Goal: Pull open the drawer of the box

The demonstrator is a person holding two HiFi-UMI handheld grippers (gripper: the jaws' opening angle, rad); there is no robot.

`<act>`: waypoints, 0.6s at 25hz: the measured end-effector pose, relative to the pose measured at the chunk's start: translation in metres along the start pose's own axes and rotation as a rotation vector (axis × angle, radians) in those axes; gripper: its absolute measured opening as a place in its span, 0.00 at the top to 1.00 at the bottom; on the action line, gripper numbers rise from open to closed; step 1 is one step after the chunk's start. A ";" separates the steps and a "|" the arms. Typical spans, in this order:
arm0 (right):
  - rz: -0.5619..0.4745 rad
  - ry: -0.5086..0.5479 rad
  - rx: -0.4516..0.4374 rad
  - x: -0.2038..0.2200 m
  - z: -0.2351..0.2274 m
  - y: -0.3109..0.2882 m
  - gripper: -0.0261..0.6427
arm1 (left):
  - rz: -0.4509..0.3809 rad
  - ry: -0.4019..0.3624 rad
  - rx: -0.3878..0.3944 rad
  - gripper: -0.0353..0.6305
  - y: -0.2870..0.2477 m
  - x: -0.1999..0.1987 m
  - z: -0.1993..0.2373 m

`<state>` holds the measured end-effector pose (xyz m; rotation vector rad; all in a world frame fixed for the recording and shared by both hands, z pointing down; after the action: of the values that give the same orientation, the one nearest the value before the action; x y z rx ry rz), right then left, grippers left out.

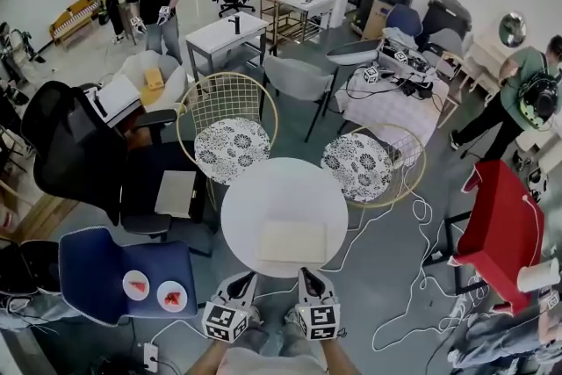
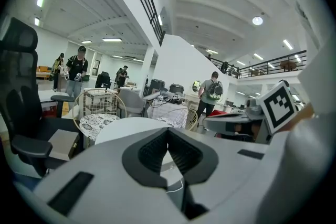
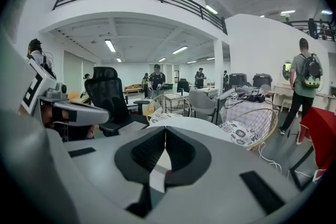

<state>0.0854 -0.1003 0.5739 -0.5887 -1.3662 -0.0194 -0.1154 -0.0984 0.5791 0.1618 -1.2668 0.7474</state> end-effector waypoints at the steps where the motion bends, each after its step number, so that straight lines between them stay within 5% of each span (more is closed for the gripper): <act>1: 0.002 0.000 -0.006 0.002 -0.001 0.000 0.94 | 0.001 -0.003 -0.017 0.93 0.000 0.003 -0.001; 15: 0.166 -0.063 -0.061 0.083 0.030 0.016 0.94 | 0.088 0.061 -0.035 0.93 0.013 0.067 -0.005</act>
<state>0.0828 -0.0480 0.6464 -0.7578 -1.3770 0.0932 -0.1126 -0.0578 0.6342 0.0541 -1.2340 0.7993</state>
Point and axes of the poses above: the fingertips, and each gripper's own axes: y backward along the fingers, z to its left, x out of its underside, the point moved 8 cm from there along y, backward along the fingers, and after that the axes turned 6 degrees about y, right-handed, at the moved point
